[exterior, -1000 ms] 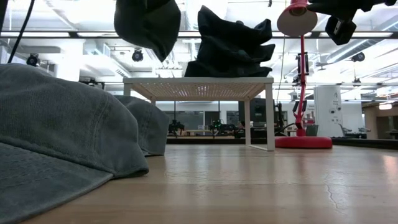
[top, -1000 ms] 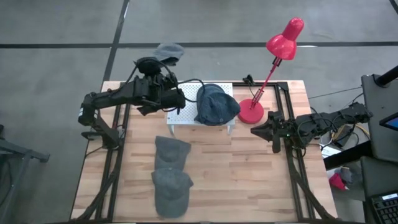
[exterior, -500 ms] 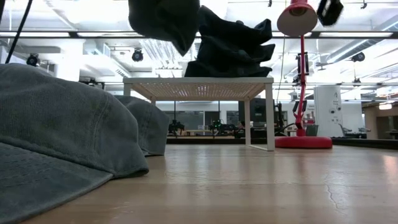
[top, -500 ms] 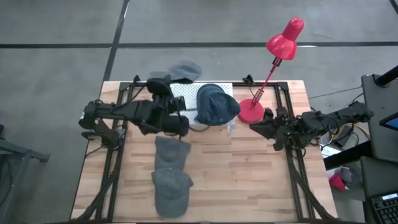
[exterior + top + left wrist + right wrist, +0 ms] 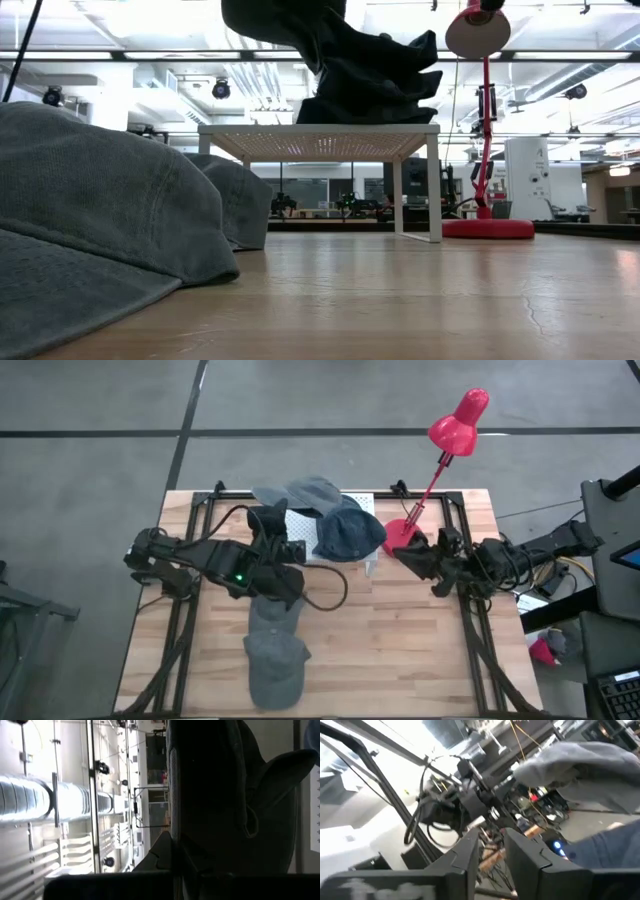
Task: Pick & Place hat
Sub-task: Put the left gray cap on the shelf
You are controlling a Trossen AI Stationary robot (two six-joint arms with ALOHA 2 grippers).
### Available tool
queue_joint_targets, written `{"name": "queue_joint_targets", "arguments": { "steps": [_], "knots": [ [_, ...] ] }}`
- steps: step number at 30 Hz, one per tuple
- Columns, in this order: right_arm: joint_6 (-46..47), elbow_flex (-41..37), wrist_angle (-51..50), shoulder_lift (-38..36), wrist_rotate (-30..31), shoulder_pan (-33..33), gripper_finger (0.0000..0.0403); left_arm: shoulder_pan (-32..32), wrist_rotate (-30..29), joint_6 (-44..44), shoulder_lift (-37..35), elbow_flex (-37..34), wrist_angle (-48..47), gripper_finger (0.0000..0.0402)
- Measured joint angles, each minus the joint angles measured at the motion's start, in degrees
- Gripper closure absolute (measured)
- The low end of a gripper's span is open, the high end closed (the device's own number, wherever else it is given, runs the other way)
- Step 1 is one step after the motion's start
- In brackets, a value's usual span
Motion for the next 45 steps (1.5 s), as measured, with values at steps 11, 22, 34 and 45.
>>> {"name": "queue_joint_targets", "arguments": {
  "steps": [11,22,34,45],
  "knots": [
    [4.39,7.54,10.54,11.52,-0.11,-4.19,0.0195,-1.95,0.0,5.24,-0.09,1.25,3.05,0.0399],
    [22.85,24.92,-11.12,20.67,-1.91,-11.18,0.0131,-1.86,0.0,7.03,-0.09,1.18,3.02,0.0399],
    [35.4,41.45,-30.29,26.02,-17.09,-21.09,0.0097,-1.86,0.01,7.39,-0.21,1.16,3.0,0.0399],
    [35.46,50.77,-41.04,32.1,-26.41,-23.47,0.0085,-1.44,0.04,7.51,-1.45,1.13,2.15,0.0399]
  ]
}}
